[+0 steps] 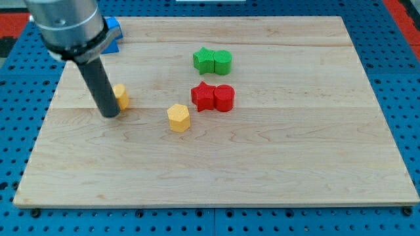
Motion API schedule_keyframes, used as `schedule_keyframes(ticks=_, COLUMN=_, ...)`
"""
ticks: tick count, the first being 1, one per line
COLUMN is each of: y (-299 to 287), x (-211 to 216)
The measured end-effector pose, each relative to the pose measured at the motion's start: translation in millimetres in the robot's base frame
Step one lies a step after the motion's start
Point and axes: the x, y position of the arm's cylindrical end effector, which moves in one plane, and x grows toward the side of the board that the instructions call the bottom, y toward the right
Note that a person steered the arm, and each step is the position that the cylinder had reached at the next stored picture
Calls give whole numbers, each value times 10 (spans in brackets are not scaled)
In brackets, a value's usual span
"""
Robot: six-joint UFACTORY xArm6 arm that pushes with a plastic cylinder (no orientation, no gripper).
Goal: Move yellow heart below the green star
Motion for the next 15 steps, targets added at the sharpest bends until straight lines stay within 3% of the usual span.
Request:
schedule_keyframes(ticks=1, y=25, x=-340)
schedule_keyframes(ticks=2, y=-294, x=-407)
schedule_keyframes(ticks=3, y=-197, x=-509)
schedule_keyframes(ticks=5, y=541, x=-874)
schedule_keyframes(ticks=7, y=346, x=-1429)
schedule_keyframes(ticks=10, y=1271, x=-1411)
schedule_keyframes(ticks=11, y=783, x=-1854)
schedule_keyframes(ticks=13, y=347, x=-1585)
schedule_keyframes(ticks=15, y=880, x=-1240)
